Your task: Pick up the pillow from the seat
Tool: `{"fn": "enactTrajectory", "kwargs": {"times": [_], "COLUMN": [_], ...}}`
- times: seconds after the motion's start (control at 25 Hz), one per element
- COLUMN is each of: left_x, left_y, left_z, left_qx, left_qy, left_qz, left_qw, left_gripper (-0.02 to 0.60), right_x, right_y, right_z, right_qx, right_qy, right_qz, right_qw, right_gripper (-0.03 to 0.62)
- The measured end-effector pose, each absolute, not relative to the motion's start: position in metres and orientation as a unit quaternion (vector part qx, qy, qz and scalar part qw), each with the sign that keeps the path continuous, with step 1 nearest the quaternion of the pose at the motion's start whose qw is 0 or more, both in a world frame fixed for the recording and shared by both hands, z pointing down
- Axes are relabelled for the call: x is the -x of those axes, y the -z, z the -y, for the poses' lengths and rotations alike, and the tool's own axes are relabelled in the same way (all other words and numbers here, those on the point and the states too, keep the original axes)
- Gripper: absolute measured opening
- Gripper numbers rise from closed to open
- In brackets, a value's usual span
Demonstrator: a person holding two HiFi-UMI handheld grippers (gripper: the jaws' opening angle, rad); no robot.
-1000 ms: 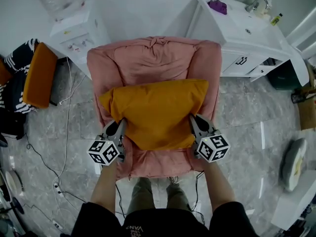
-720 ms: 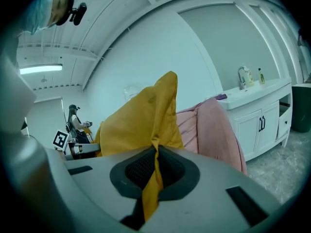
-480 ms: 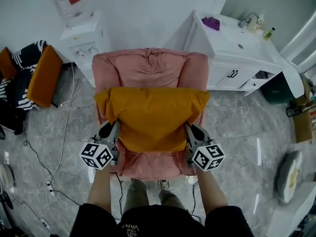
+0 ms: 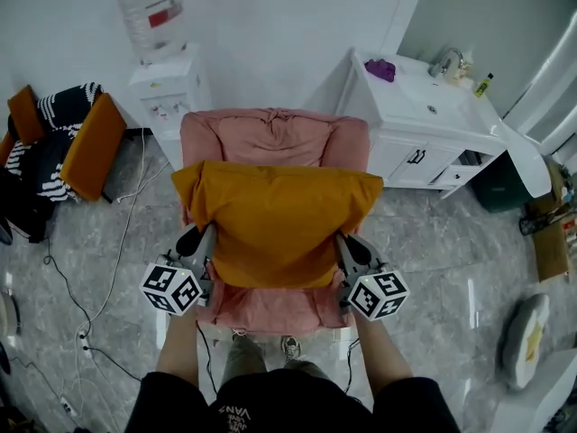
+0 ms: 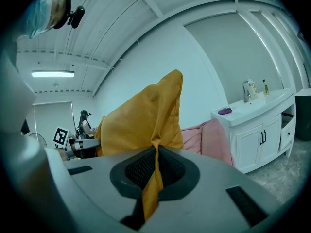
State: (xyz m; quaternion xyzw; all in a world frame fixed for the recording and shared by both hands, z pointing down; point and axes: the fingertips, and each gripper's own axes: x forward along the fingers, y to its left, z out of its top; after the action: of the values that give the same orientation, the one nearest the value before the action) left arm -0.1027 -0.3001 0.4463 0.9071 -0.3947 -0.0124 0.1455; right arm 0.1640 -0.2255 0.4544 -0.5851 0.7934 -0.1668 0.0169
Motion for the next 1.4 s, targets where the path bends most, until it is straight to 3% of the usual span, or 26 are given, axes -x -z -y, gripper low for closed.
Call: {"fn": "enactTrajectory", "kwargs": {"times": [1.4], "left_x": [0.037], "left_y": [-0.308], "left_z": [0.18], "left_qx": [-0.925], "left_qy": [0.069], "left_qz": [0.37], "left_qw": [0.053], "left_gripper": [0.055], "right_x": [-0.234], "right_y": [-0.298], "right_z": [0.101], "right_qx": [0.596], "right_qy": [0.032], "right_qz": [-0.795], "right_qw": [0.11], "right_gripper": [0.011]}}
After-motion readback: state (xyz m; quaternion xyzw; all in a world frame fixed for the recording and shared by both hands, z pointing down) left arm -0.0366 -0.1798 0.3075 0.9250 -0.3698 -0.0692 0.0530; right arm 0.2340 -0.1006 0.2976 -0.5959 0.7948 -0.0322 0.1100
